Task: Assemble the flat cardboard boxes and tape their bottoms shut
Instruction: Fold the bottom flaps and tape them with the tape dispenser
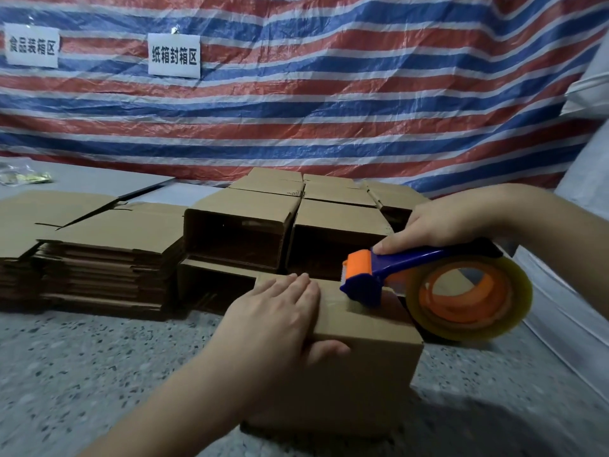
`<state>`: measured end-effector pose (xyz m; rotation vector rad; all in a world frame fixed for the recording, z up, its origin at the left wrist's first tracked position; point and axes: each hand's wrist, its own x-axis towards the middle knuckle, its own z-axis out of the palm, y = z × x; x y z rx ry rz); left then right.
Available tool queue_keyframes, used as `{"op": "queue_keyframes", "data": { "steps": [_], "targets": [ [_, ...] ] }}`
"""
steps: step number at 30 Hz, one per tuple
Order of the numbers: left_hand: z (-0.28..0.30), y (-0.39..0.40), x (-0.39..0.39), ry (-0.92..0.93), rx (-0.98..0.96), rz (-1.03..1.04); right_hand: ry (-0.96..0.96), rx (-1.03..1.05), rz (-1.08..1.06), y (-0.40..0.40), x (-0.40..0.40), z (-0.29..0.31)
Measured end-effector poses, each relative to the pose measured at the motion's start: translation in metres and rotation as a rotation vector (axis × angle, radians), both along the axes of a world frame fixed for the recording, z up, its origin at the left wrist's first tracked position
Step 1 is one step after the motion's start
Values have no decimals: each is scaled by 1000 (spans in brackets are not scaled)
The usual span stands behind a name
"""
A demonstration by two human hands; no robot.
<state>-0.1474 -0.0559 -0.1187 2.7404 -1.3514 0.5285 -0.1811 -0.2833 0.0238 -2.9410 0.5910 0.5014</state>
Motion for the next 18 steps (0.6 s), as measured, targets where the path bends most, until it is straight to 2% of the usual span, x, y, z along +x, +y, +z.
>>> {"op": "queue_keyframes", "data": {
  "steps": [4, 7, 13, 18],
  "targets": [
    [1, 1, -2, 3, 6, 7, 46, -16, -52, -21, -20, 13],
    [2, 1, -4, 12, -12, -3, 96, -27, -88, -35, -34, 2],
    [14, -1, -6, 62, 49, -25, 17, 55, -89, -42, -42, -18],
    [14, -51, -23, 122, 55, -140, -9, 75, -102, -47, -43, -23]
  ]
}}
